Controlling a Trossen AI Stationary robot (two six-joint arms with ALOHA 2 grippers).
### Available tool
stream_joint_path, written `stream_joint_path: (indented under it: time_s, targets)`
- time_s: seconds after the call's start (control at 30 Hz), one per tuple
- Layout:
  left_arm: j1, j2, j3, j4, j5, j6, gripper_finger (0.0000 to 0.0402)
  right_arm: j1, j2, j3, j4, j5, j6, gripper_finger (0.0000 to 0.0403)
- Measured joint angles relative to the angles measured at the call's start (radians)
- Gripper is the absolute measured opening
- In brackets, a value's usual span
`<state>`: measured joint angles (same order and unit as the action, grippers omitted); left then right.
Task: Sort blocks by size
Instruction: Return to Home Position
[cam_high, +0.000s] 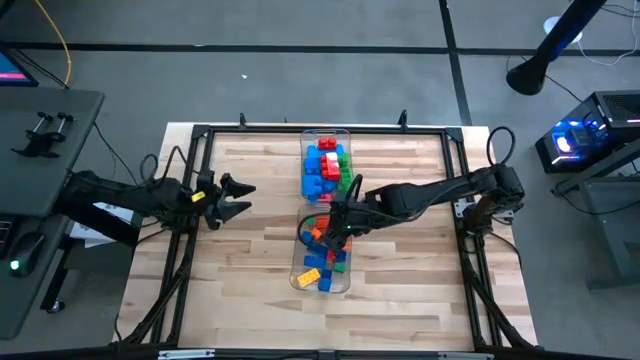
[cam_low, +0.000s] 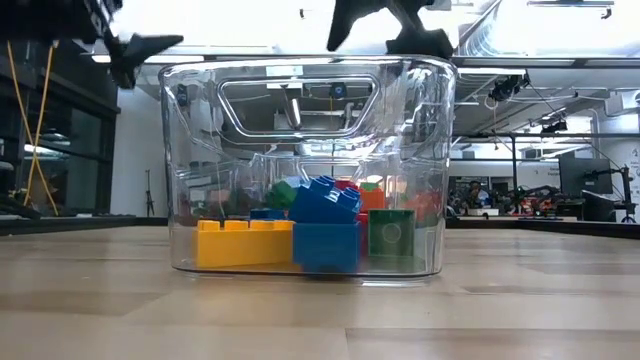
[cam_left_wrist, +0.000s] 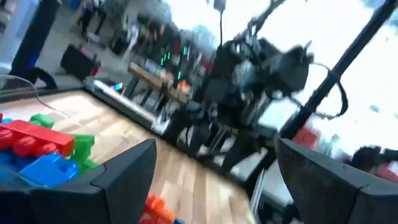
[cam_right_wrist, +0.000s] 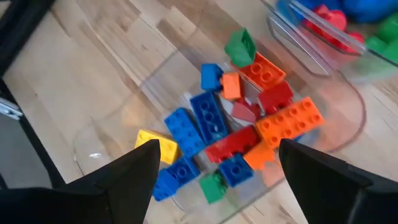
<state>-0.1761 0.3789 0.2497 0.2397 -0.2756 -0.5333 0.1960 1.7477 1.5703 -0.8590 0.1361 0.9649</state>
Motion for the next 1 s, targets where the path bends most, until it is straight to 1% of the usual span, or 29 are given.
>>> stream_joint_path:
  time_s: [0.13, 0.2, 0.23, 0.33, 0.43, 0.6, 0.7, 0.77, 0.87, 1.0]
  targets:
    - [0.0, -0.064, -0.178, 0.263, -0.056, -0.039, 0.0319, 0.001, 0.0, 0.0, -0.038, -0.009, 0.018, 0.0325]
    - [0.0, -0.092, -0.229, 0.332, -0.083, -0.038, 0.0319, 0.001, 0.0, -0.001, -0.047, -0.02, 0.026, 0.0325]
    - [0.0, -0.104, -0.239, 0.332, -0.096, -0.034, 0.0319, 0.001, 0.0, -0.001, -0.044, -0.029, 0.026, 0.0325]
    - [0.008, -0.13, -0.238, 0.249, -0.1, 0.012, 0.0319, 0.005, -0.004, -0.001, -0.058, -0.049, 0.026, 0.0325]
    - [0.045, -0.146, -0.238, 0.198, -0.048, 0.028, 0.0319, 0.018, -0.013, -0.001, -0.107, -0.064, 0.029, 0.0325]
    - [0.135, -0.163, -0.238, 0.176, 0.069, -0.004, 0.0319, 0.048, -0.016, -0.001, -0.236, -0.113, 0.029, 0.0325]
    - [0.178, -0.164, -0.238, 0.172, 0.078, -0.005, 0.0319, 0.062, -0.026, -0.023, -0.263, -0.134, 0.019, 0.0325]
    - [0.195, -0.164, -0.238, 0.168, 0.079, -0.004, 0.0319, 0.063, -0.044, -0.074, -0.226, -0.165, 0.001, 0.0325]
    - [0.204, -0.164, -0.238, 0.147, 0.079, -0.005, 0.0319, 0.038, -0.097, -0.19, -0.105, -0.189, -0.028, 0.0325]
    - [0.203, -0.164, -0.238, 0.093, 0.076, 0.022, 0.0319, -0.045, -0.233, -0.373, 0.042, -0.183, -0.062, 0.0325]
